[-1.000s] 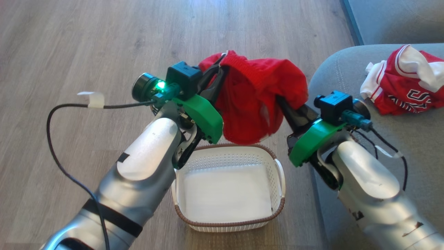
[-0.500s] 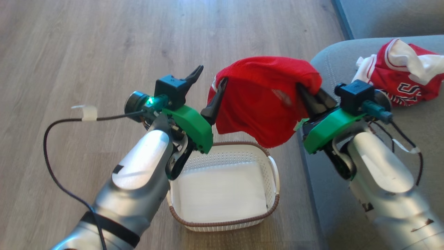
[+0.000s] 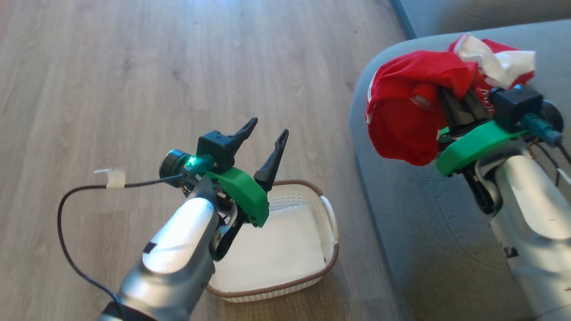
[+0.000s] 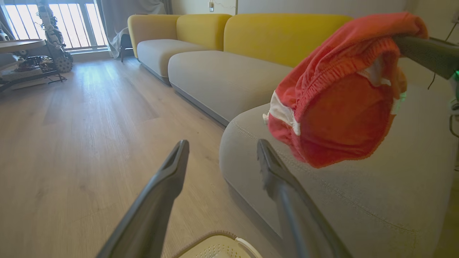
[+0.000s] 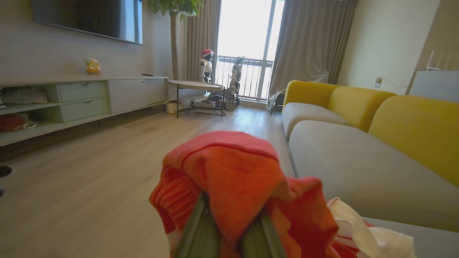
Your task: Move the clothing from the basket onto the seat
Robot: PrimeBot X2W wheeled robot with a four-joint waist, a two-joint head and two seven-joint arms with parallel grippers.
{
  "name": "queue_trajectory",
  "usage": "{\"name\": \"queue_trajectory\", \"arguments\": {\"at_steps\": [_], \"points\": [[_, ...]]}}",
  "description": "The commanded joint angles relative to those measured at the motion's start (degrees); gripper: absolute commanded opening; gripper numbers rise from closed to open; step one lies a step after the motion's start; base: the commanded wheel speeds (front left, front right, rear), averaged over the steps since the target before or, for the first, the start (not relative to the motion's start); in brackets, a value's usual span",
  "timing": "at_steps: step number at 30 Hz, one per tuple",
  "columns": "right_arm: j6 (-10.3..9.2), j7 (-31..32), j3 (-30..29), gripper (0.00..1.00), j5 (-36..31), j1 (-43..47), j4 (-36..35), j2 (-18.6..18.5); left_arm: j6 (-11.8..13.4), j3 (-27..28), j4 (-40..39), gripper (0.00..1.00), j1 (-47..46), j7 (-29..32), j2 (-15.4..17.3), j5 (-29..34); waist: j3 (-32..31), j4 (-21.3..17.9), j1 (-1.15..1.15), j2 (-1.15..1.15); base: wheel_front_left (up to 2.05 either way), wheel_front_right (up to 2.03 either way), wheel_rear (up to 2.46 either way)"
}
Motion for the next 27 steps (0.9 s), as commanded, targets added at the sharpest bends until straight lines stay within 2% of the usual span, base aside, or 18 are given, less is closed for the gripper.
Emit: {"name": "queue_trajectory", "arguments": {"at_steps": [1,17,22,27], "points": [[-0.01,-0.6,0.1,0.00,-0.6,-1.4,-2.3,-0.7,-0.4,1.9,-2.2,1.00,-1.5,-0.7,0.8,0.4,0.0,-1.6,0.00,0.00,0.00,0.00,0.00],[-0.01,-0.4,0.1,0.00,-0.9,-3.0,-3.0,-2.4,-1.3,1.4,-7.0,1.00,4.1,-0.7,-0.2,2.7,1.1,-15.4,0.00,0.00,0.00,0.00,0.00],[-0.01,-0.1,0.6,0.00,-0.6,-4.0,-3.1,-3.0,-1.2,1.0,-7.5,1.00,4.6,-0.7,-0.4,2.8,1.8,-17.9,0.00,0.00,0.00,0.00,0.00],[-0.01,-0.1,0.7,0.00,-0.3,-4.9,-2.6,-3.2,-1.2,0.8,-7.5,1.00,4.6,-0.7,-0.5,2.9,2.5,-18.7,0.00,0.00,0.00,0.00,0.00]]}}
